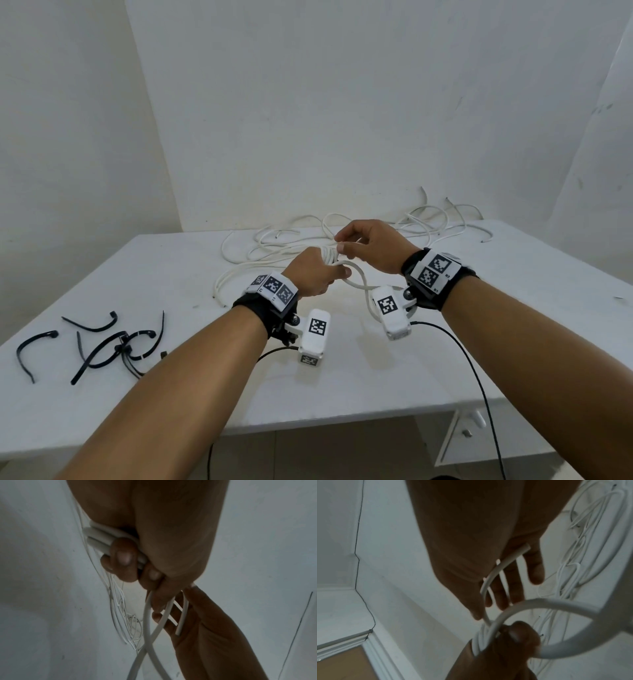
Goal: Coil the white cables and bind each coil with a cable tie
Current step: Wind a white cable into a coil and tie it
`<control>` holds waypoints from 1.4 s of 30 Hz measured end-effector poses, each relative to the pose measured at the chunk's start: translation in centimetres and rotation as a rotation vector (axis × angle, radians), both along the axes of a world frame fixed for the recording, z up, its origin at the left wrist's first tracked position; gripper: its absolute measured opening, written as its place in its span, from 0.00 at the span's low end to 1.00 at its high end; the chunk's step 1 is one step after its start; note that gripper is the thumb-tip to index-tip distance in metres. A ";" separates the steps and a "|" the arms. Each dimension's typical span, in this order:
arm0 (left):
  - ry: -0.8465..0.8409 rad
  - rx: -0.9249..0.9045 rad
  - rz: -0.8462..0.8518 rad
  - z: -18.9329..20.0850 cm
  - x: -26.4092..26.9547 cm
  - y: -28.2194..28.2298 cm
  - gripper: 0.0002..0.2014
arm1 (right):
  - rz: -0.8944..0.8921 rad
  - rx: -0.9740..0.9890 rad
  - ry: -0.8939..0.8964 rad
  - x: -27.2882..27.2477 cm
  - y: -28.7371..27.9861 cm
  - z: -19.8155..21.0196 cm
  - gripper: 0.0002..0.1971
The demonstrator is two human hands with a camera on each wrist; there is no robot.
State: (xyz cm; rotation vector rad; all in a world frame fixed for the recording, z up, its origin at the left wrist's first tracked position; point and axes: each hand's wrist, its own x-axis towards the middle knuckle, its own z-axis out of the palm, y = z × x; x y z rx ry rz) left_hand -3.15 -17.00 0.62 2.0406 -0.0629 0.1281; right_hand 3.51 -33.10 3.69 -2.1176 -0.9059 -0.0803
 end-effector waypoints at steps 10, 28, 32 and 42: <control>-0.003 -0.064 0.009 -1.0 -1.0 -3.3 0.18 | -0.108 0.832 0.179 0.1 -0.7 1.2 0.18; -0.088 -0.288 0.383 -1.1 1.1 1.9 0.20 | -0.158 -0.116 0.045 1.1 -1.0 -2.0 0.13; -0.074 -0.276 0.332 -1.3 0.8 2.8 0.20 | -0.078 -0.179 0.152 0.5 -0.6 -2.2 0.11; -0.049 -0.277 0.260 -1.1 0.1 2.3 0.21 | 0.060 -0.307 0.307 0.4 0.4 -1.5 0.10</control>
